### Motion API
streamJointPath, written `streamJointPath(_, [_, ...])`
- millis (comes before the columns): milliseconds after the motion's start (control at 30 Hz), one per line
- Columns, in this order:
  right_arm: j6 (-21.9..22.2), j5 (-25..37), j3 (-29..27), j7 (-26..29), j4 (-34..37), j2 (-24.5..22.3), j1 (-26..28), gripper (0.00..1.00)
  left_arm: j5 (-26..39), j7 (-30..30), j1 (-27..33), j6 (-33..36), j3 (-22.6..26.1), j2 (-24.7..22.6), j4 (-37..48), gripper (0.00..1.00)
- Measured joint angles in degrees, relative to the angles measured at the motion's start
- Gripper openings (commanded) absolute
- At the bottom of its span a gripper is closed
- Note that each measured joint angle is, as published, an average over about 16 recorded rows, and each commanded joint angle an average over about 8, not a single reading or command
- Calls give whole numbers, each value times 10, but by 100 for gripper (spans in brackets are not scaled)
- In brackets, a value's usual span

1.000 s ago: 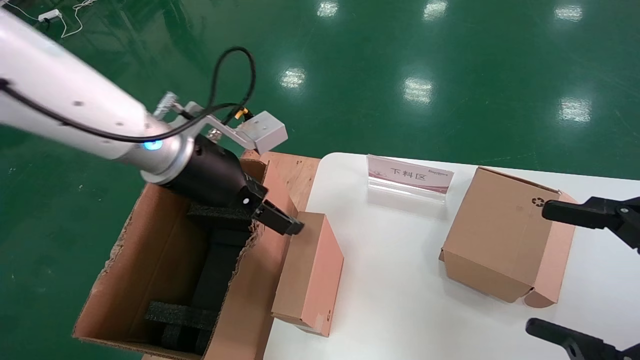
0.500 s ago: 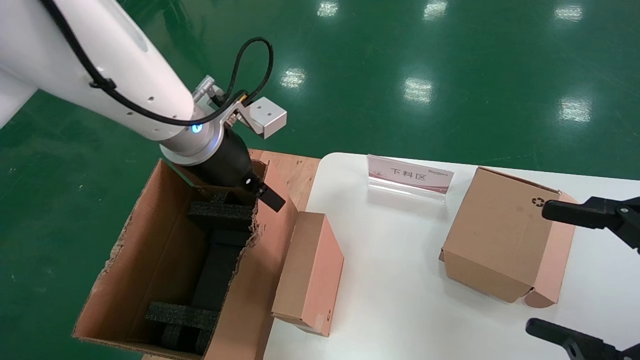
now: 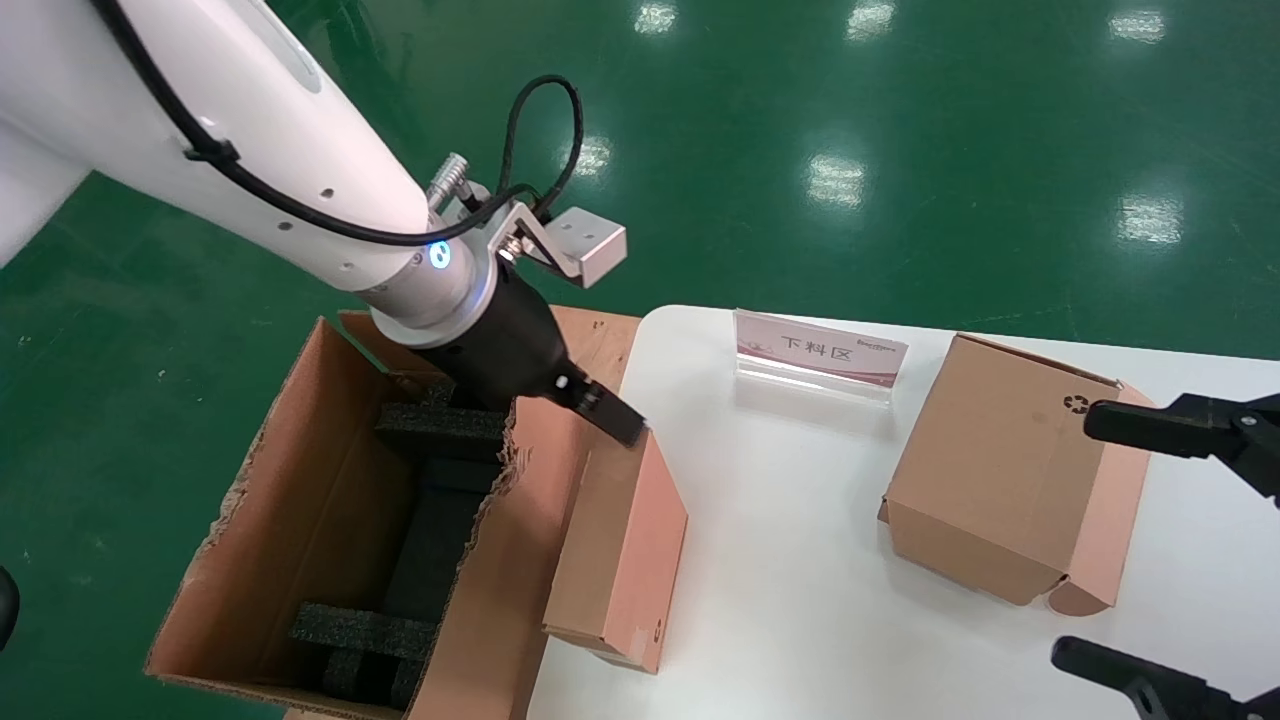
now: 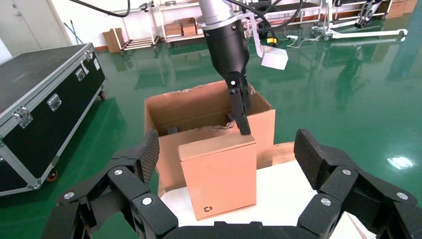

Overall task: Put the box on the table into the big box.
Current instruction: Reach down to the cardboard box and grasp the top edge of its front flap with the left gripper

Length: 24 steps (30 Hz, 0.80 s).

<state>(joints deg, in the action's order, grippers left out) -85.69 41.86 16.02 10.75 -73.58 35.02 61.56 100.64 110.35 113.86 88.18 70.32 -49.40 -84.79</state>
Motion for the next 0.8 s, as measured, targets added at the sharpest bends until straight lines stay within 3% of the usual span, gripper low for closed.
streamJointPath(367, [0, 0, 0, 0, 0, 0, 0, 100, -59, -12, -36, -38, -24, 19, 0, 100])
streamJointPath(800, [0, 0, 0, 0, 0, 0, 0, 100, -64, -15, -12, -43, 12, 17, 0, 100])
